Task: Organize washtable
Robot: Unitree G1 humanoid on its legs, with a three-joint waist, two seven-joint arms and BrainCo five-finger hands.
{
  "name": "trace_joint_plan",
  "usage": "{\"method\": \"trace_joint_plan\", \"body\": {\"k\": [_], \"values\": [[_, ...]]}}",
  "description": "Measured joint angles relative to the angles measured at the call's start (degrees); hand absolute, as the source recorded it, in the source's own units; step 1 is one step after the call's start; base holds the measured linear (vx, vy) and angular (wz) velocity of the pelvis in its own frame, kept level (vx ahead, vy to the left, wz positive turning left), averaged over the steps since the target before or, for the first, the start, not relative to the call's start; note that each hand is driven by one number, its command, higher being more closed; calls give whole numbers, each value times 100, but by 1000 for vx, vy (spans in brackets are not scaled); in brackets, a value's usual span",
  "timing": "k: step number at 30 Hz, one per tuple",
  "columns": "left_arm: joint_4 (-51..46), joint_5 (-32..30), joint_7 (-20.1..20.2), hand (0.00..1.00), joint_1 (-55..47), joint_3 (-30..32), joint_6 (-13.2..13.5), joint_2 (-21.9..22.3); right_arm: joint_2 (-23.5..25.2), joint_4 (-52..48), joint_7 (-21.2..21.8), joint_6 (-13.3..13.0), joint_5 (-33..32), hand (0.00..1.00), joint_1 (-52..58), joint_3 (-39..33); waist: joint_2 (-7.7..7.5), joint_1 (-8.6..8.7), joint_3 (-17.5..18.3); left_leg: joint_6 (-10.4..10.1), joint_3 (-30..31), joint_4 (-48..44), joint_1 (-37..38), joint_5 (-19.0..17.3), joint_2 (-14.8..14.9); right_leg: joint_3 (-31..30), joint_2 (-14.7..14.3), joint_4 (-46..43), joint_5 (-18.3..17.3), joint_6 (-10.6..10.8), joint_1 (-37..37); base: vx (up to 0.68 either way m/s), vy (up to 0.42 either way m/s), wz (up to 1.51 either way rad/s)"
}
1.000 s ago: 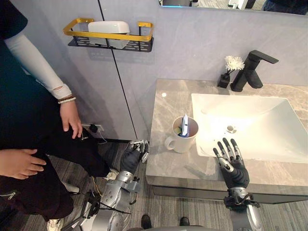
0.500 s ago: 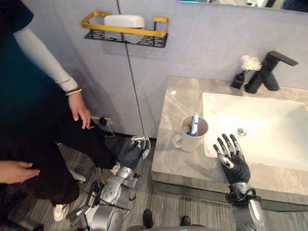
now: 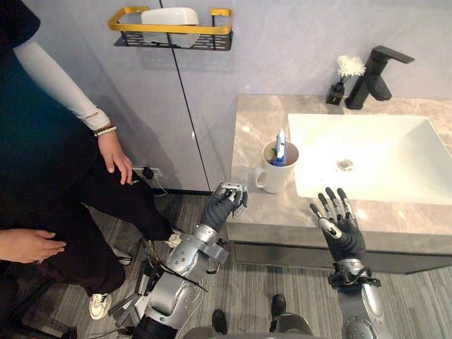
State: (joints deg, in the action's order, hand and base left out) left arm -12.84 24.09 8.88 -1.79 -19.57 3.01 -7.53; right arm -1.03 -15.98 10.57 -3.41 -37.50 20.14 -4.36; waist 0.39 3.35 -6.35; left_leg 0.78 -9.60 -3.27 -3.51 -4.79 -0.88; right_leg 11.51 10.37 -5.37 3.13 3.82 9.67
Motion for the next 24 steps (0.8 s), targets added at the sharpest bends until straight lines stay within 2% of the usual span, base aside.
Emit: {"method": "trace_joint_plan", "body": {"k": [1,2,4,5,6,7,9,11,12,13,14,15,17,21,24], "values": [[9,0,7,100,3,0,0,-5,-1,6,9,23,6,0,17,14,-8,-3,-9,7,-49,-90,-16,0,-11,-40,12,-13,34,29,33,-34,74,-35],[20,0,27,100,29,6,0,1,-3,25,18,56,80,0,51,63,-10,1,-75,104,-123,-374,-111,-29,-4,-85,42,-150,105,10,115,-34,83,-34],[21,1,100,100,81,117,-3,3,-66,89,52,189,232,0,11,152,-14,-14,-205,266,-323,-659,-209,-111,74,-217,-42,-552,357,-128,426,-131,80,-58],[22,5,116,100,84,210,1,49,-81,129,80,219,238,0,-40,165,74,-87,-252,386,-501,-526,-201,-118,194,-240,-75,-478,435,-166,392,-192,33,-59],[27,6,116,100,79,277,0,54,-72,135,83,224,238,0,-43,221,79,-101,-288,439,-539,-498,-167,-112,226,-137,-59,-879,199,-296,419,-197,14,-42],[26,6,116,100,35,360,-1,17,-71,156,86,223,239,0,-26,273,135,-117,-302,474,-553,-472,-162,-93,279,-14,18,-1743,-386,-337,429,-131,35,-21],[11,6,115,100,0,442,-2,-67,-69,263,94,219,240,0,-123,419,133,-161,-294,411,-579,-356,-113,-58,282,165,158,-2220,-838,-159,139,-74,21,-20],[-31,6,112,100,-96,515,-5,-79,-63,356,94,226,282,0,-194,537,100,-298,-226,272,-656,-151,-150,41,250,268,158,-1810,-1025,63,-324,-44,-22,-32],[-111,5,111,100,-200,530,-6,-130,-60,354,101,222,345,0,-200,628,22,-395,-118,161,-695,22,-215,122,161,278,102,-1120,-1053,157,-640,12,-100,-31],[-142,5,112,100,-222,529,-7,-183,-64,359,106,229,386,0,-215,702,-81,-443,-55,163,-728,181,-253,297,46,286,79,-379,-1068,184,-916,37,-127,-20],[-142,2,111,100,-216,532,-11,-162,-92,363,110,233,386,0,-218,754,-100,-424,-39,156,-728,286,-254,442,-14,330,79,-68,-1072,228,-1050,54,-161,-4],[-142,2,111,100,-213,505,-19,-150,-161,365,111,238,387,0,-224,789,-46,-413,-26,209,-703,383,-248,589,-12,369,52,-11,-1050,291,-1048,35,-112,13],[-142,-2,114,100,-210,317,-26,-26,-247,368,155,262,386,0,-135,846,14,-407,13,173,-619,519,-106,719,30,428,-26,-30,-1049,288,-1162,59,-108,17],[-129,-32,85,100,-89,149,-25,60,-333,368,211,266,381,0,61,880,15,-381,113,52,-501,741,187,804,127,464,-143,-138,-1047,283,-1351,54,-46,10],[-55,-228,70,100,50,101,-27,54,-327,367,207,266,375,0,95,878,14,-385,116,66,-478,828,235,854,136,491,-137,-144,-1046,280,-1372,15,-8,7]]}}
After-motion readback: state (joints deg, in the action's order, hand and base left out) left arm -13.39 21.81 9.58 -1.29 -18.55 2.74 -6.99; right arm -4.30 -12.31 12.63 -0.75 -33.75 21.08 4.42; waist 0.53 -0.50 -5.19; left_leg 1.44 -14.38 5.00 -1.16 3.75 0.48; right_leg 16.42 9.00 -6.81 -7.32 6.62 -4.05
